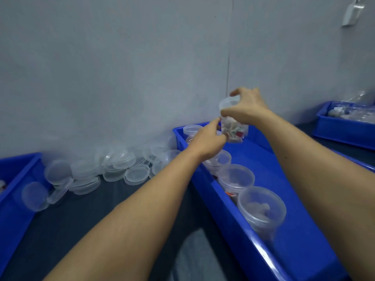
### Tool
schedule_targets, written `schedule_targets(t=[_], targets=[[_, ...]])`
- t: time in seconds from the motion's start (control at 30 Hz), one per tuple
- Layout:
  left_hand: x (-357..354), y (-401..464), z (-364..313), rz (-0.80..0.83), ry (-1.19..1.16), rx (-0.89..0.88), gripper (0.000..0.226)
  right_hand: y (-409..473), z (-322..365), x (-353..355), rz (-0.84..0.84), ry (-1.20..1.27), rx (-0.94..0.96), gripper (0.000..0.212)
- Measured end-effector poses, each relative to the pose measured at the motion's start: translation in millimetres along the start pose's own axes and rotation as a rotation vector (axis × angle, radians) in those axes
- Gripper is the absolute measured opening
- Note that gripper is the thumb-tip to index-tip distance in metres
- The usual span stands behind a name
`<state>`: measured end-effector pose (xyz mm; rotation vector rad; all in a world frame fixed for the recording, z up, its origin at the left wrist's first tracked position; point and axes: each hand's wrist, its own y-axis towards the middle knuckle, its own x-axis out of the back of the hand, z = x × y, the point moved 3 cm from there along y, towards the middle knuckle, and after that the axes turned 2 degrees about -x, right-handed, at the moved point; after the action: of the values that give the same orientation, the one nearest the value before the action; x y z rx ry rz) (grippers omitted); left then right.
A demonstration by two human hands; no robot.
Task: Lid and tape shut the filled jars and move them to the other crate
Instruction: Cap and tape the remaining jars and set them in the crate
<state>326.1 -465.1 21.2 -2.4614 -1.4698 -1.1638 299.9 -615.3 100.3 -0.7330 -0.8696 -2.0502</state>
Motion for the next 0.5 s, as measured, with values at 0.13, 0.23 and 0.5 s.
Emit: schedule_targets(t=[0.13, 0.23, 0.5], targets=[[-15.2, -2.7, 10.3, 0.058, 0.198, 0.010, 0.051, -1.6, -29.1, -28.4, 0.112, 0.047, -0.100, 0.079], [-18.4, -7.6, 20.4, 0.051, 0.341, 0.006, 0.036, -10.5, -45.2, -56.9, 0.181, 0.050, -0.120, 0.077], [-14.3, -9.5, 31.0, 0.011, 0.220, 0.048, 0.042, -19.0, -67.2, -98.8, 0.277, 0.061, -0.171, 0.058]])
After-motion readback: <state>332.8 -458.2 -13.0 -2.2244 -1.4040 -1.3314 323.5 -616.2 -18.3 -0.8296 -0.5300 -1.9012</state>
